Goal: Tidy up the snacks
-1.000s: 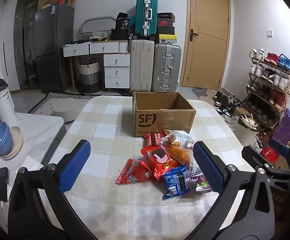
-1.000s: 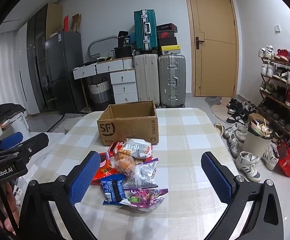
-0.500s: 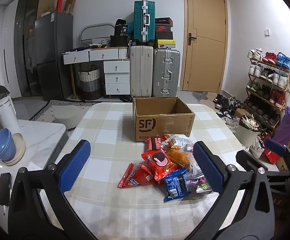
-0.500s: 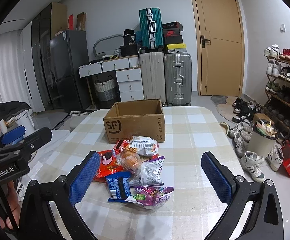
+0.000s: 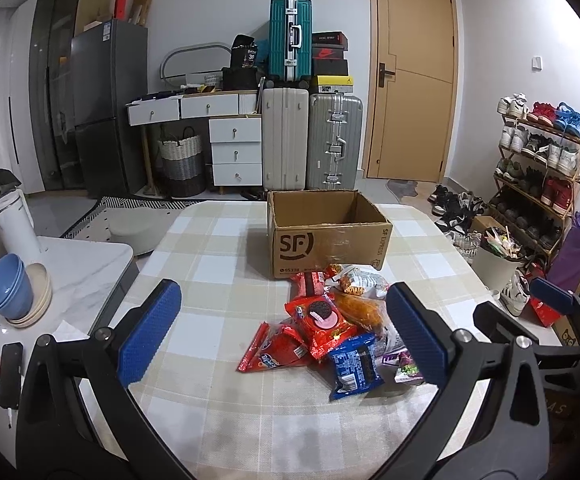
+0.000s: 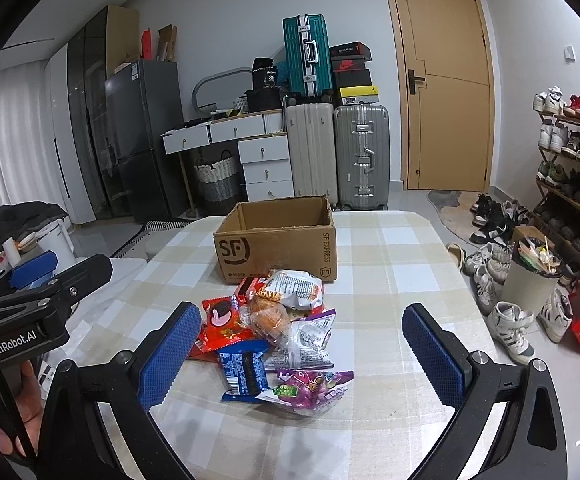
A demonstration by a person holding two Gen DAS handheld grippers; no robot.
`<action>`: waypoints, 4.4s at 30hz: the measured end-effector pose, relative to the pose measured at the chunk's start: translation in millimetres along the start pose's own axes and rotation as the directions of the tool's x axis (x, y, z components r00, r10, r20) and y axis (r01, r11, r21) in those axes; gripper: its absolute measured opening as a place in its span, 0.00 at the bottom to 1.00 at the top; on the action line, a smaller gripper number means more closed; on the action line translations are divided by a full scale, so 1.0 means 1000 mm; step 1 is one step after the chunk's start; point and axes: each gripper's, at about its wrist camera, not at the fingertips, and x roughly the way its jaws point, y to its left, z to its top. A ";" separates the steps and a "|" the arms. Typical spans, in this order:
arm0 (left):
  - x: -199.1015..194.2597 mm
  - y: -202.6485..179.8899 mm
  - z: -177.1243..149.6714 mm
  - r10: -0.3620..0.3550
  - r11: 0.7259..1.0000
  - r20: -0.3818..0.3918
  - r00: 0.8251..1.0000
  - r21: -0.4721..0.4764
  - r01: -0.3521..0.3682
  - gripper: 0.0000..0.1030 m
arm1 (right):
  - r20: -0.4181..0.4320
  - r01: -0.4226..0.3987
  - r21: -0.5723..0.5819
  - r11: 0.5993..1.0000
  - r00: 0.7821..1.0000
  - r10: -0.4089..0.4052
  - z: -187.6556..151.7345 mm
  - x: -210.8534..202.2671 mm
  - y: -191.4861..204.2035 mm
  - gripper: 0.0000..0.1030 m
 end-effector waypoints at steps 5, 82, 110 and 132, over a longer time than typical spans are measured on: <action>0.000 -0.001 -0.002 0.000 1.000 -0.002 1.000 0.004 0.000 0.99 | -0.003 -0.010 -0.004 1.000 1.000 0.010 -0.002 0.001 0.000 1.00; 0.241 0.031 -0.089 -0.206 0.967 -0.449 0.869 0.041 0.251 0.64 | -0.208 -0.163 0.072 0.984 0.962 0.175 -0.045 0.141 -0.027 1.00; 0.191 0.067 -0.080 -0.205 0.978 -0.348 0.915 -0.027 0.209 0.37 | -0.312 -0.137 0.106 0.985 0.936 0.164 -0.068 0.138 -0.042 1.00; 0.146 0.083 -0.070 -0.210 0.978 -0.290 0.934 -0.065 0.199 0.37 | -0.380 -0.167 0.163 0.972 0.899 0.218 -0.088 0.146 -0.041 0.57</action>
